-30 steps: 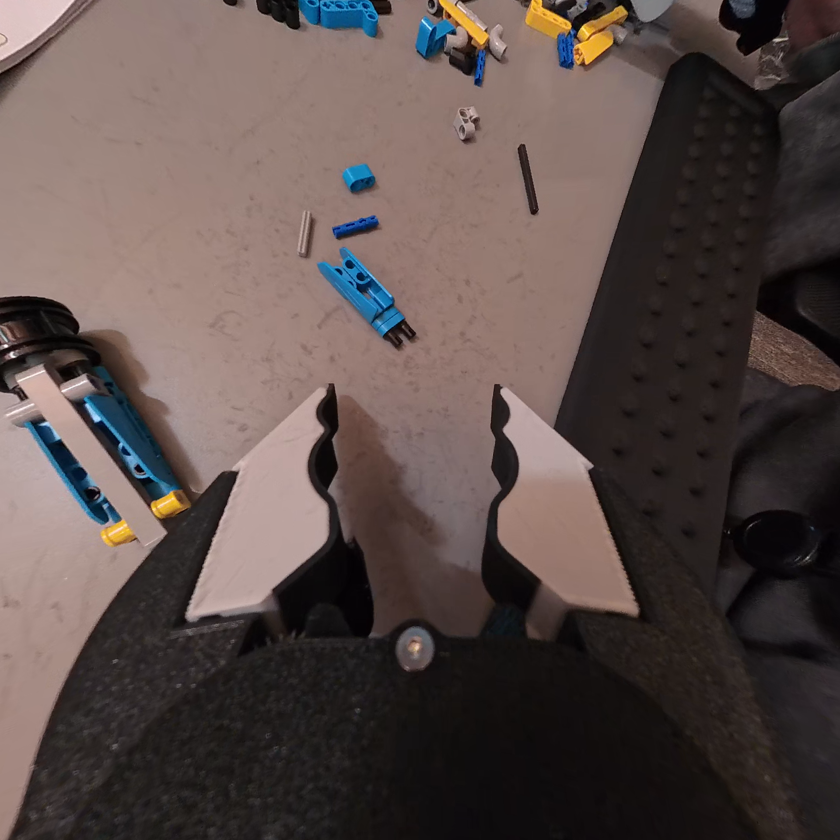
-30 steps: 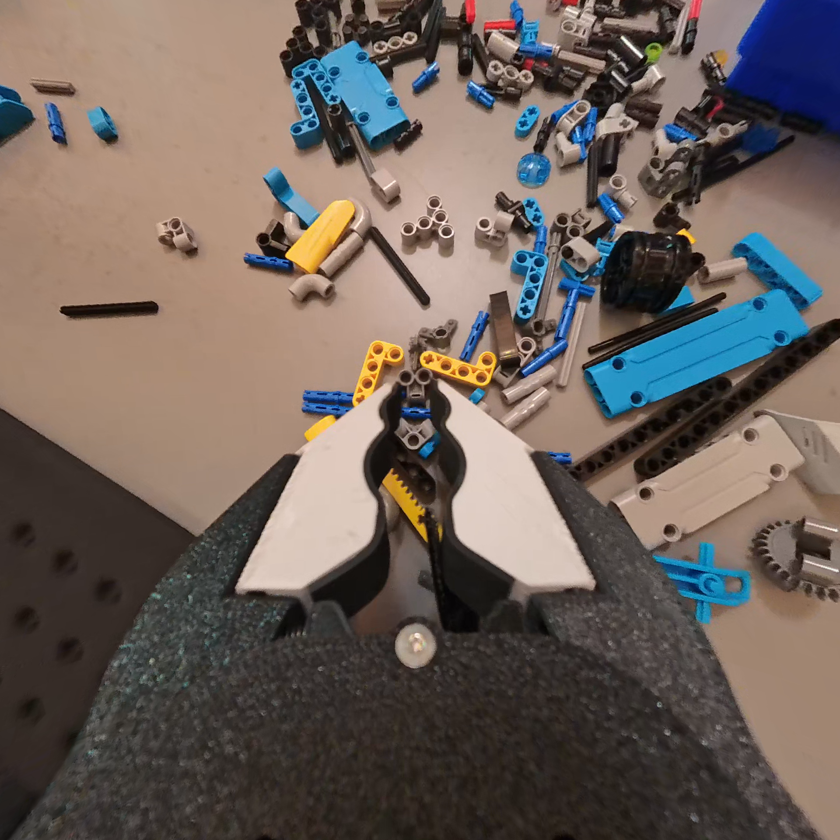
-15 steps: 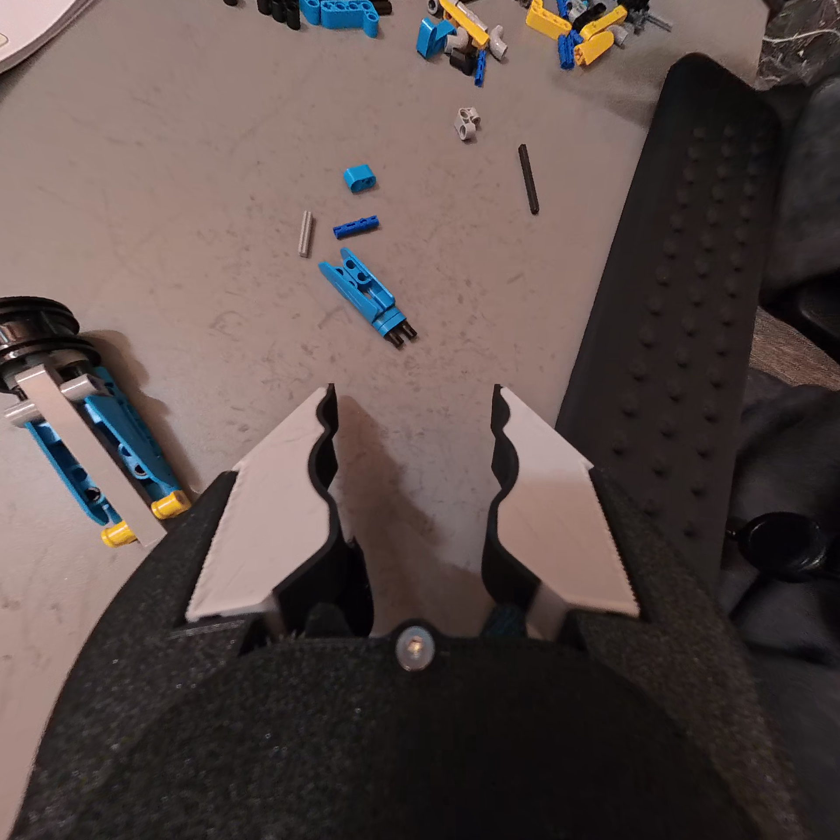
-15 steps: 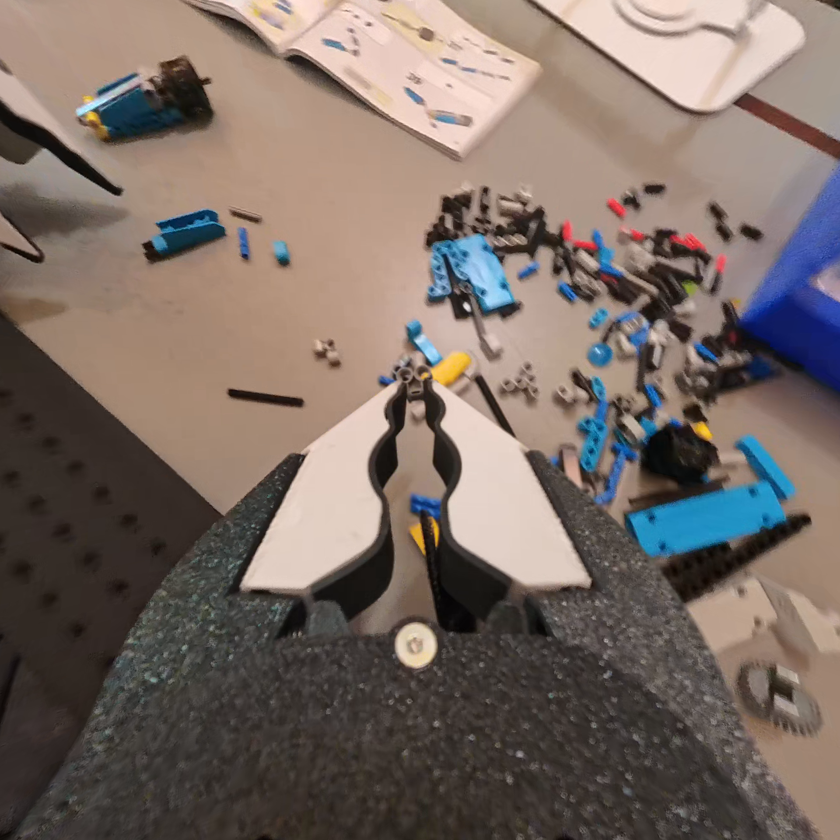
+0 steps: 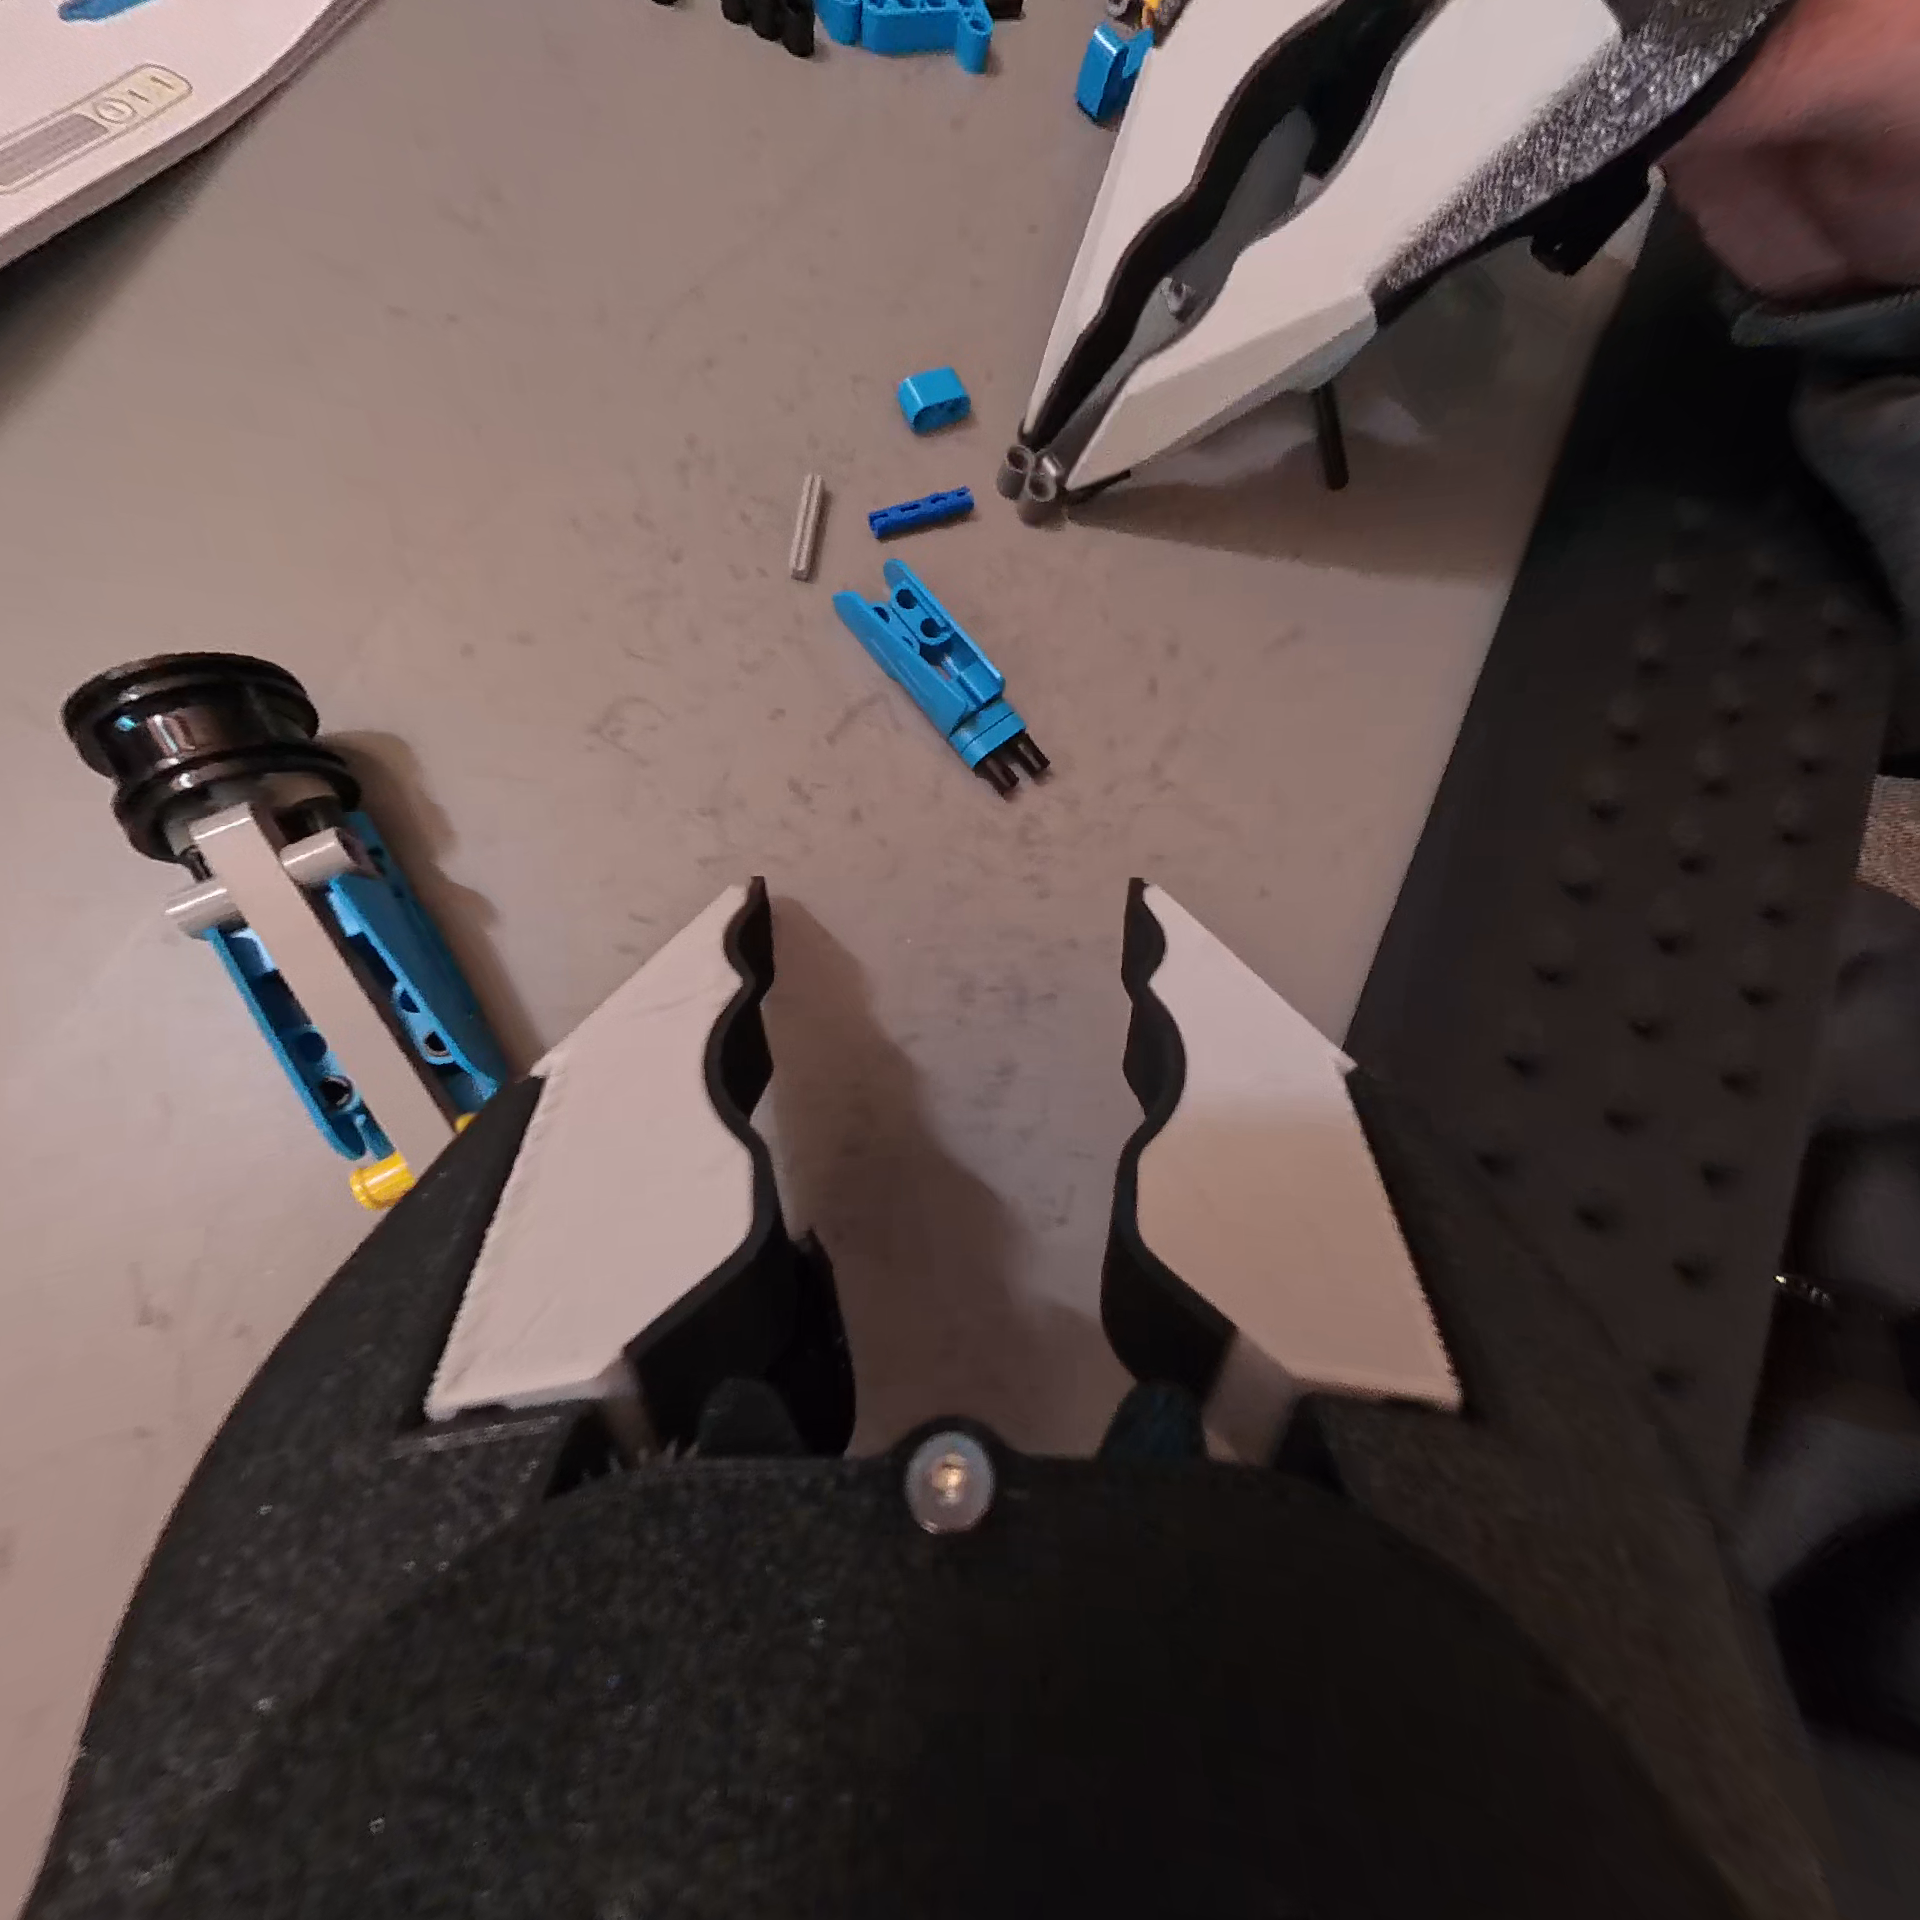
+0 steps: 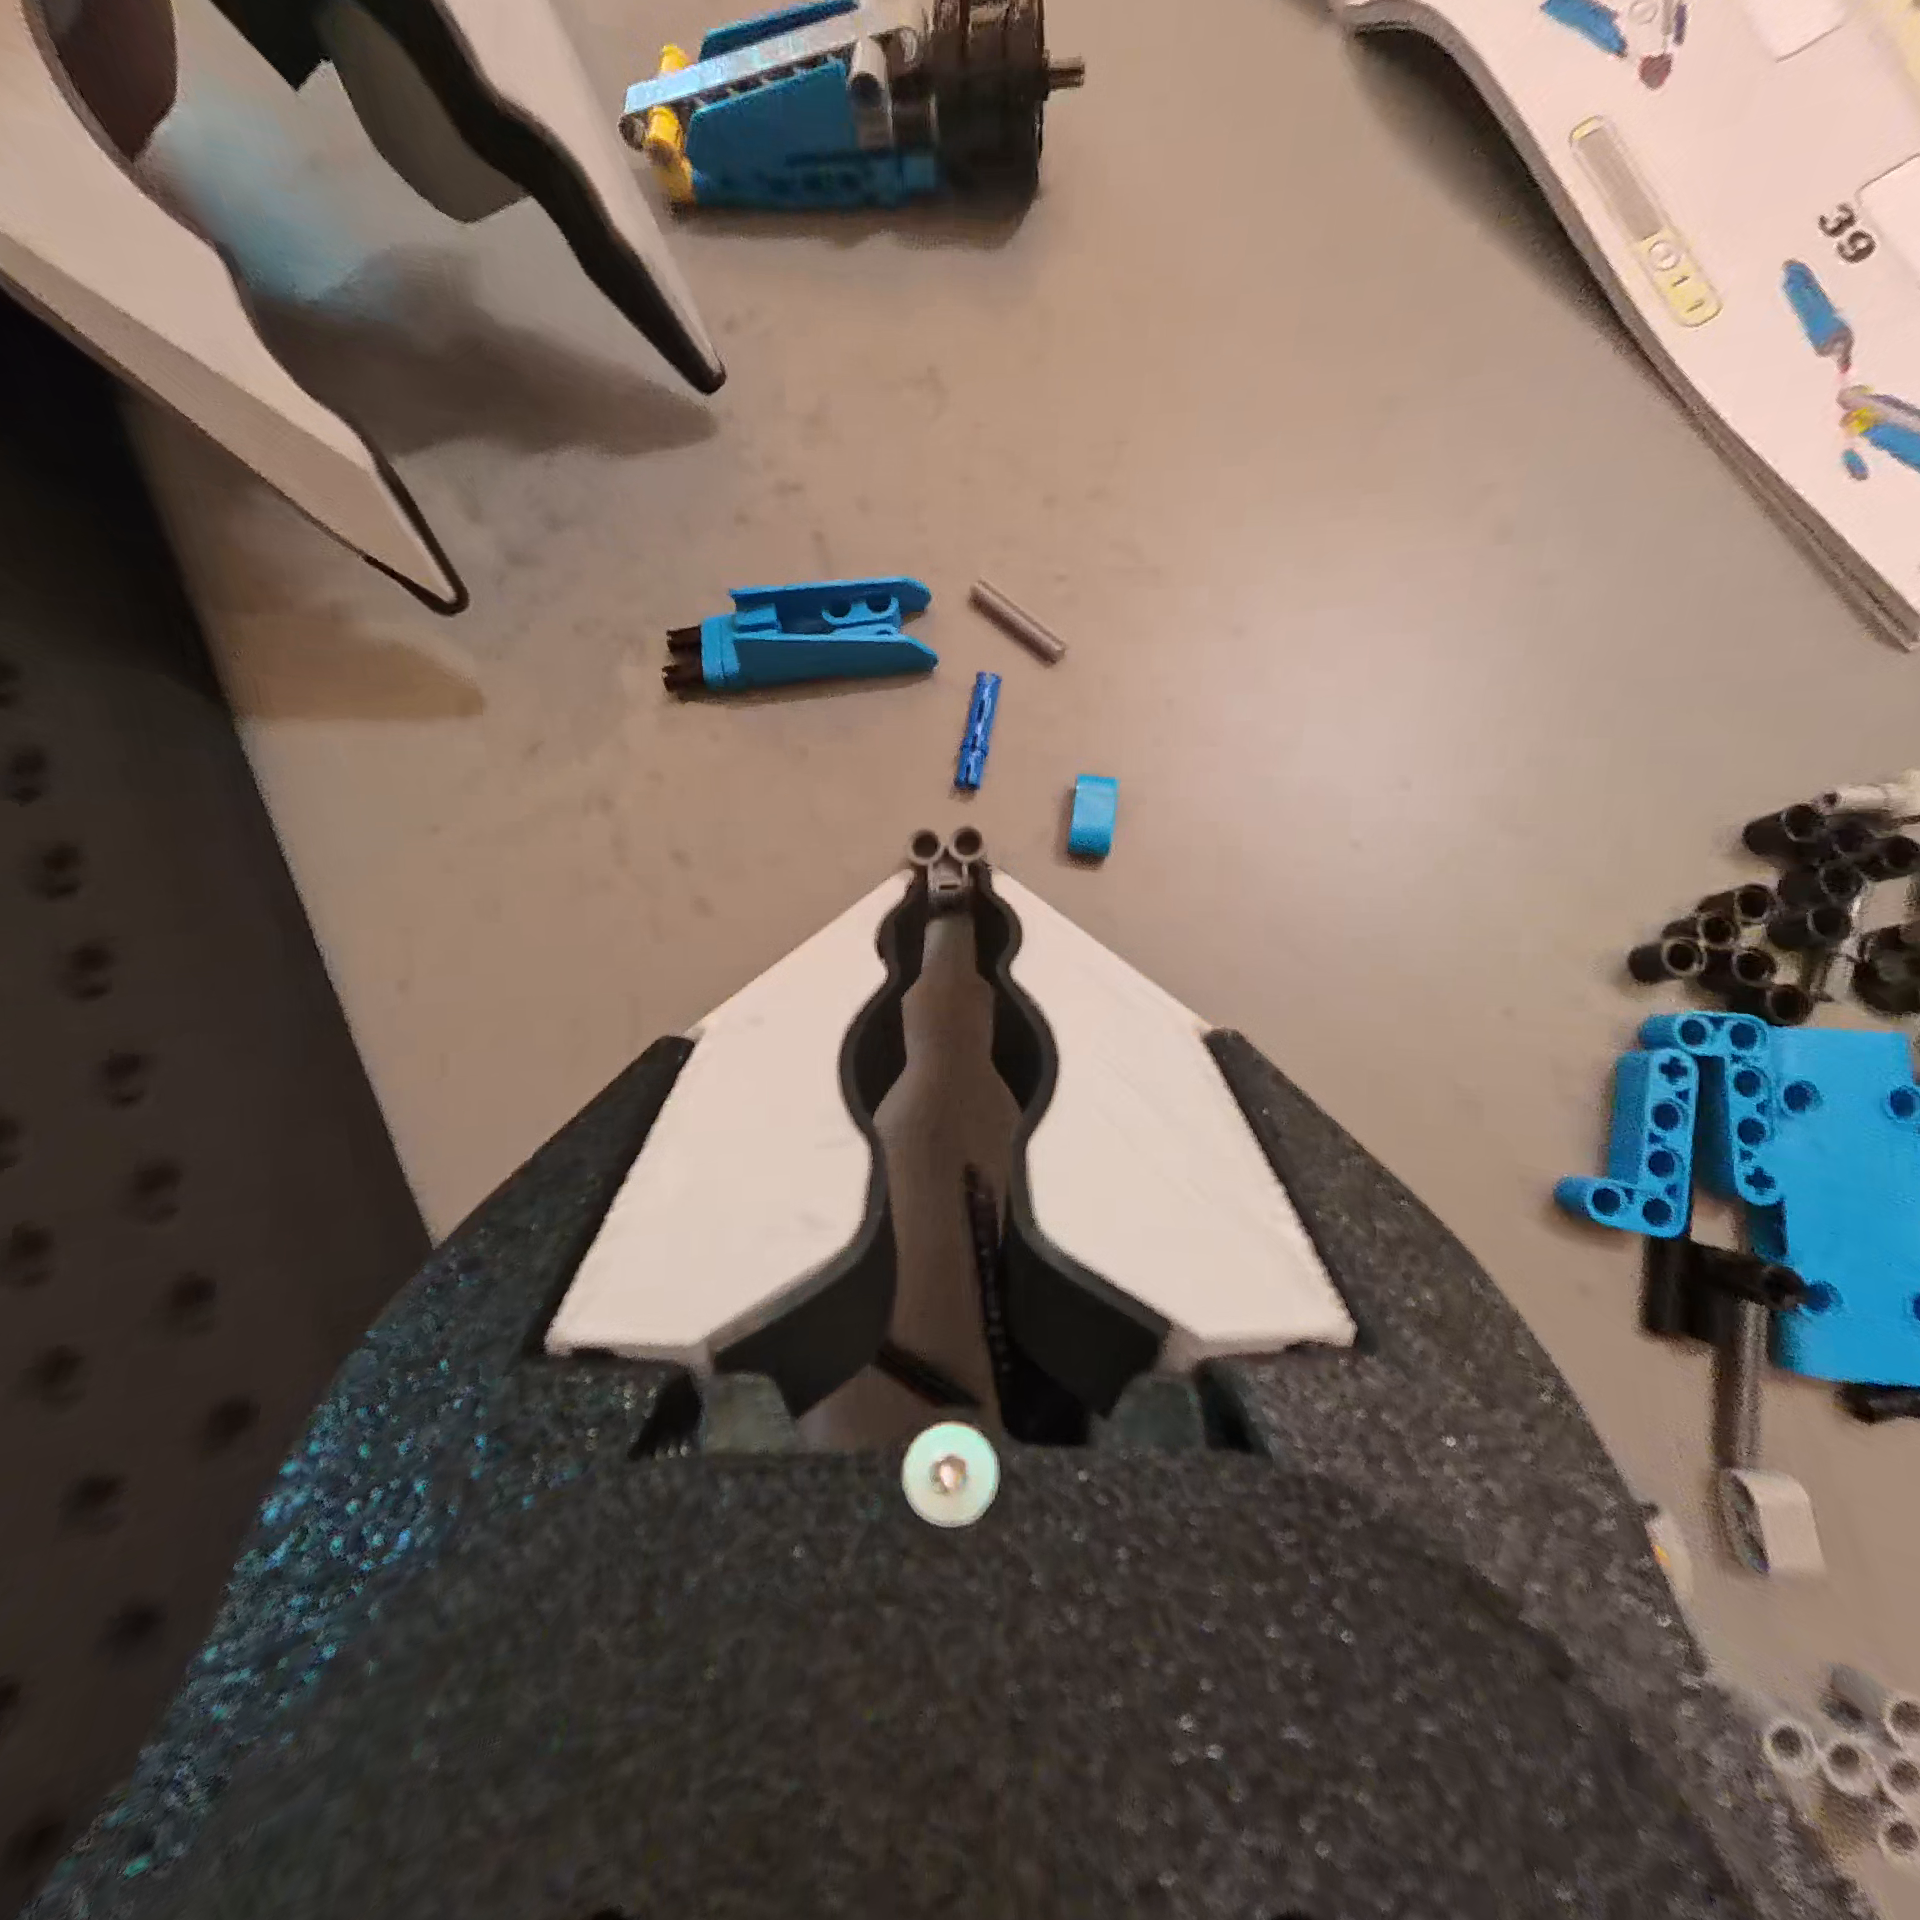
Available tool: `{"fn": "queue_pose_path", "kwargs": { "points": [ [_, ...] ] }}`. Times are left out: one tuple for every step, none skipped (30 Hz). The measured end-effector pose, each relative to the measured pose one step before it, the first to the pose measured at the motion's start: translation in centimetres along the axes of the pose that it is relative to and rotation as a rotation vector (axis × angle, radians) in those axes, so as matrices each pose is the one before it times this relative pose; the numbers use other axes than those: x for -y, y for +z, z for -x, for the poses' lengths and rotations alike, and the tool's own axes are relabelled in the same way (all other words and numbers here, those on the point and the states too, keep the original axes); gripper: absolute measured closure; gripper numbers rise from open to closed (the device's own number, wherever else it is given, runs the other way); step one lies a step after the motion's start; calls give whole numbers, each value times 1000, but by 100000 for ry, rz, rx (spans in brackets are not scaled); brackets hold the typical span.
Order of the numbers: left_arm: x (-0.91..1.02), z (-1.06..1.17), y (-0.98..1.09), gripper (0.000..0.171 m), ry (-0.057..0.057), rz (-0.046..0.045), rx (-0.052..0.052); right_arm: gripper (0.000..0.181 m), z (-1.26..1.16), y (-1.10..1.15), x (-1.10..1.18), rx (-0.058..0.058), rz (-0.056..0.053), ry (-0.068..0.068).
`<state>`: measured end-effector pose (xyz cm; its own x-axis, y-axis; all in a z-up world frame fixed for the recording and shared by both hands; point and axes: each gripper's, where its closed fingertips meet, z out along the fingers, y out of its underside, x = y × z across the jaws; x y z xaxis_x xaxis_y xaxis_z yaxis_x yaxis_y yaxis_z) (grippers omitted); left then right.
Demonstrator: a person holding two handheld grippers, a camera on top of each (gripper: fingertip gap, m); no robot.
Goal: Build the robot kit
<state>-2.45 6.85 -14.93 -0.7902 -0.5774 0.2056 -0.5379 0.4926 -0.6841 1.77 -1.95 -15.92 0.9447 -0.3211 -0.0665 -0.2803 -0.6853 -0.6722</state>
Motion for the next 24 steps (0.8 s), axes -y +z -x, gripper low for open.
{"fn": "queue_pose_path", "kwargs": {
  "points": [
    [172,-9,-103,104,-425,-1007,-256,169,-89,-258,-49,-1233,858,-561],
    [221,-30,-136,104,-671,-1400,-483,167,-156,-634,50,-1529,284,-605],
    [281,8,-206,103,-821,-1808,-313,167,-249,-951,310,-2045,-1575,-366],
    [335,18,-251,102,-924,-2170,-307,167,-385,-1206,420,-2761,-2197,-366],
    [394,37,-261,100,-1041,-2473,-252,166,-671,-1421,403,-4154,-1993,-300],
    [419,64,-237,99,-1280,-2540,-230,164,-811,-1519,420,-4631,-2094,32],
    [371,-6,-169,97,-1461,-2291,-860,164,-760,-1539,466,-3813,-2182,279],
    [310,-9,-86,95,-2037,-1952,-1286,163,-610,-1497,548,-2732,-2223,422],
    [255,46,-8,94,-2913,-1514,-1419,163,-557,-1404,578,-2521,-2176,507],
    [147,17,47,94,-3505,-839,-2071,162,-586,-1286,554,-3044,-1850,641],
    [10,-82,89,94,-3822,-94,-2959,162,-542,-1099,525,-3056,-1683,703],
    [-16,-83,22,95,-3848,23,-3097,160,-365,-913,547,-2155,-1853,486],
    [119,-81,-121,97,-3237,-680,-2807,157,-289,-708,622,-1954,-2293,709],
    [284,-111,-267,101,-2161,-1857,-2472,156,-283,-541,604,-2235,-2249,1213],
    [354,-232,-390,101,-943,-2416,-2457,156,-216,-402,432,-1726,-1293,1159],
    [378,-411,-455,101,49,-2536,-2998,156,0,-243,315,-484,-800,1338],
    [469,-466,-464,101,613,-3015,-2666,155,151,-133,163,459,-100,1598],
    [465,-277,-393,101,711,-2871,-986,153,244,-95,154,650,-149,1656],
    [294,-47,-287,101,652,-1712,751,150,435,-45,162,1299,-337,1072],
    [121,-16,-184,98,969,-592,1581,149,558,36,92,1841,-95,-13],
    [66,-41,-106,95,1949,-198,2295,148,484,132,-35,1212,280,-956],
    [36,129,-83,94,2701,12,4002,148,292,287,-272,468,880,-1588],
    [-29,226,-51,94,3083,387,4601,149,129,583,-729,167,2123,-2008],
    [-56,137,-11,94,2894,631,3706,149,-264,981,-1303,-1803,3505,-1885]
  ]
}}
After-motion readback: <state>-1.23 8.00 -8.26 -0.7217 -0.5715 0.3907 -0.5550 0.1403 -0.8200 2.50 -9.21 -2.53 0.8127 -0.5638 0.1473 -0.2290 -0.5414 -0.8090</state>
